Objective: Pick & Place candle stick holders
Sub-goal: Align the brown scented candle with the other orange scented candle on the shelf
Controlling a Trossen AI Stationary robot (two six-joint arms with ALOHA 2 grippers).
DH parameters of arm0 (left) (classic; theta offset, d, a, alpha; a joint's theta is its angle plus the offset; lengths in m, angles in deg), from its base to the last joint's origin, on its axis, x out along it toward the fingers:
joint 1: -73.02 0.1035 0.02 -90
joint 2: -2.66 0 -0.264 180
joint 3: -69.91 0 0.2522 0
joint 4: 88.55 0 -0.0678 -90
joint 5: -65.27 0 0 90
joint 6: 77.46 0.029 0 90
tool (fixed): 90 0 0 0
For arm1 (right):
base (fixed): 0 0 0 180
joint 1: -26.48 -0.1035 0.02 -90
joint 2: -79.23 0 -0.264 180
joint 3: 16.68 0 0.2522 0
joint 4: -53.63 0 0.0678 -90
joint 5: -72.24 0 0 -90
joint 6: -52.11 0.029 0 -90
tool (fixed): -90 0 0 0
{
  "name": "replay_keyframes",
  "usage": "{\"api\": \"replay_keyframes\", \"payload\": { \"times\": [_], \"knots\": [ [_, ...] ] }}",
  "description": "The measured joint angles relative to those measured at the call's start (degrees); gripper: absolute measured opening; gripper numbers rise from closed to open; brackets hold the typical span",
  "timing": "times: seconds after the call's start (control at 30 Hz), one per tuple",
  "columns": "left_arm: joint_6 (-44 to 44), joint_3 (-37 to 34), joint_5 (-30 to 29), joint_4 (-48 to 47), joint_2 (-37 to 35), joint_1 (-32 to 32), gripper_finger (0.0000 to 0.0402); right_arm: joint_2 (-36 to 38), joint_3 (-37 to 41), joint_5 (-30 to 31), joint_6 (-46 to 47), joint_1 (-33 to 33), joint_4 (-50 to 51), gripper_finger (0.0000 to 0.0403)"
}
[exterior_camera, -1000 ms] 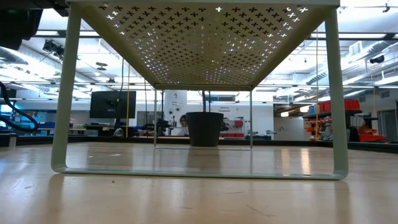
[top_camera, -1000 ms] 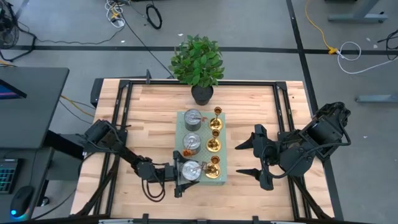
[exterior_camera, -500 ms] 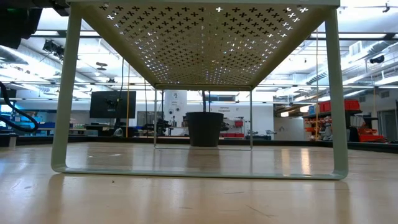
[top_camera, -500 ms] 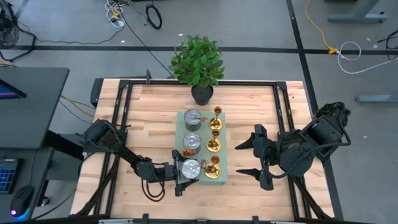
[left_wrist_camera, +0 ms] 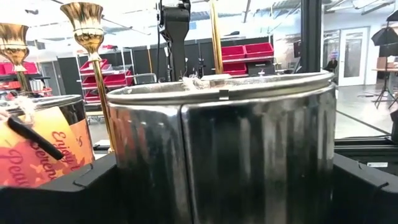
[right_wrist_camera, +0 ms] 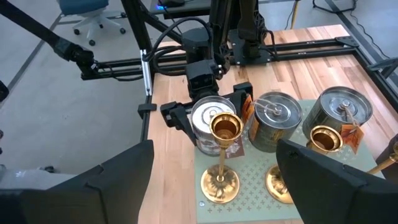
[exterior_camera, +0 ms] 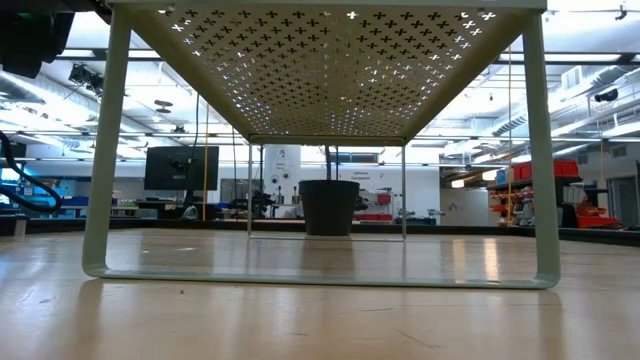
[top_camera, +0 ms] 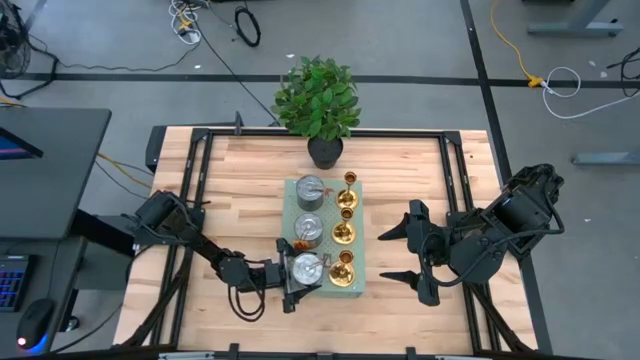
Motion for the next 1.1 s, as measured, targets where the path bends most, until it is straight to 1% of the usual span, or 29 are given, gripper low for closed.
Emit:
{"api": "replay_keyframes", "payload": {
  "times": [0.2,0.47,0.67,1.1],
  "knots": [
    [-1.0,0.0,-1.9,-0.1,0.0,0.0,0.0385,0.0,0.0,0.1,0.0,0.0,0.0,0.034],
    [-2.5,0.0,-1.9,-0.2,0.0,0.0,0.0385,0.0,0.0,0.1,0.1,0.0,0.0,0.034],
    [-2.5,0.0,-2.5,-0.5,0.0,0.0,0.0398,0.0,0.0,0.1,0.1,0.0,0.0,0.034],
    [-1.5,0.0,-3.7,-0.6,0.0,-0.5,0.04,0.0,0.0,0.1,0.0,0.0,0.0,0.034]
  ]
}}
